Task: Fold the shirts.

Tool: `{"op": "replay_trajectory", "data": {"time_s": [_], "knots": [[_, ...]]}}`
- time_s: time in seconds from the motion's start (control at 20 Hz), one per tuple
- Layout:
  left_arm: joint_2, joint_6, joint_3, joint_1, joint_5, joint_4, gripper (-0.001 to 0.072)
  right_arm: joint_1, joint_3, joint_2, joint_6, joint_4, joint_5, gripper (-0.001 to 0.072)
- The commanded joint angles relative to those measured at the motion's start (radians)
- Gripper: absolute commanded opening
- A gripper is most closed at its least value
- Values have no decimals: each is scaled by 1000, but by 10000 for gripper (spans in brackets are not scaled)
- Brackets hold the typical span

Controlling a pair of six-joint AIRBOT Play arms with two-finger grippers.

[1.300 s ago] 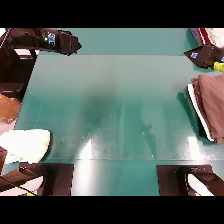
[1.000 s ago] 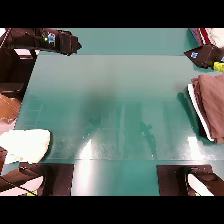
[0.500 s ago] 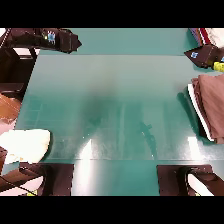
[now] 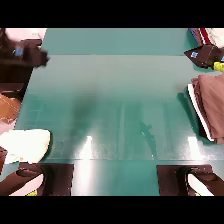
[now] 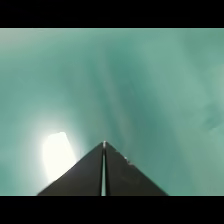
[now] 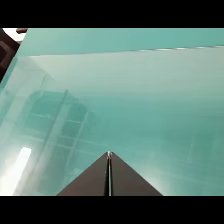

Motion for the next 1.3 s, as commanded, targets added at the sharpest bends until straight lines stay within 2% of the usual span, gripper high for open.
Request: {"op": "replay_trajectory", "data": {"time_s": [0.0, 0.15, 0.2, 0.25, 0.3, 0.4, 0.6, 0.65, 0.7, 0.75, 0.85, 1.05, 1.25], "knots": [[171, -63, -253, 105, -111, 165, 24, 1, 1, 1, 0, -1, -1, 19], [257, -106, -508, 195, -143, 203, 26, 1, 1, 1, 0, -1, -1, 19], [262, -106, -581, 217, -162, 223, 96, 1, 1, 1, 0, -2, -1, 19], [262, -107, -647, 234, -170, 236, 451, 1, 1, 1, 0, -2, -1, 19], [262, -121, -703, 246, -167, 251, 668, 1, 1, 1, 0, -2, -1, 19], [262, -137, -796, 256, -166, 285, 669, 1, 1, 1, 0, -2, -1, 19], [262, -159, -924, 256, -154, 332, 665, 1, 1, 1, 0, -2, -1, 19], [262, -158, -940, 256, -154, 332, 528, 1, 1, 1, 0, -2, -2, 19], [262, -158, -949, 256, -154, 332, 309, 1, 1, 1, -1, -2, -6, 19], [262, -158, -951, 256, -153, 331, 188, 1, 1, 1, -1, -2, -13, 19], [262, -156, -950, 256, -145, 332, 27, 1, 1, 1, 0, -2, -26, 19], [262, -156, -863, 255, -129, 329, 22, 1, 2, 1, 0, 2, -32, 19], [262, -145, -461, 233, -158, 245, 22, 1, 77, 1, 0, 2, -33, 18]]}}
